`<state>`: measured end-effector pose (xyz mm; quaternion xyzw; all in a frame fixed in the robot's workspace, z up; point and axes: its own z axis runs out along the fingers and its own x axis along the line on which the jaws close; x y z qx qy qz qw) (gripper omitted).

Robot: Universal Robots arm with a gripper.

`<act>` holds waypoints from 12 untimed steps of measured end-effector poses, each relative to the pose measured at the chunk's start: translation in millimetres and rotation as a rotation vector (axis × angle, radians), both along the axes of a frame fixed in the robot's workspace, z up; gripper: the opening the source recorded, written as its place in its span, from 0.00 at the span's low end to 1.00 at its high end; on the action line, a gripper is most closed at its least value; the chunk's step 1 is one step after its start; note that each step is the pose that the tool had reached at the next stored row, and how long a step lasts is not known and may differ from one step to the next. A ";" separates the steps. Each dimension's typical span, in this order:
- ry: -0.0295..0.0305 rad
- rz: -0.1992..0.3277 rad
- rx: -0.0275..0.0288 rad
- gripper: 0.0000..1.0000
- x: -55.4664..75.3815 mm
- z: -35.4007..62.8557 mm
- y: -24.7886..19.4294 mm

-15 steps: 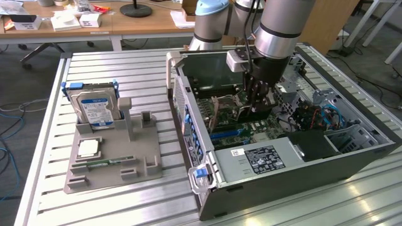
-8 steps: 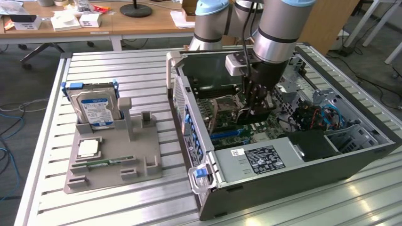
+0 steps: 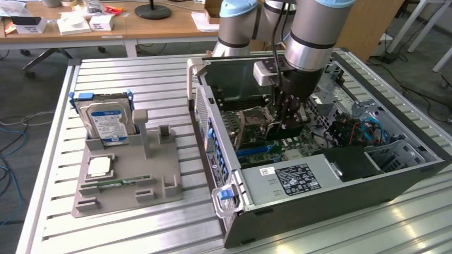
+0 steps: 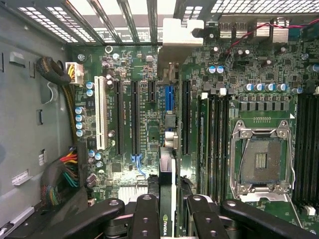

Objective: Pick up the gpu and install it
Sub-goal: 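Insert the gpu into the slot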

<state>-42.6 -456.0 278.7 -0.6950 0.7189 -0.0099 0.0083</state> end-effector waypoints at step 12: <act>-0.0001 0.000 0.0001 0.26 -12.1 -1.0 0.0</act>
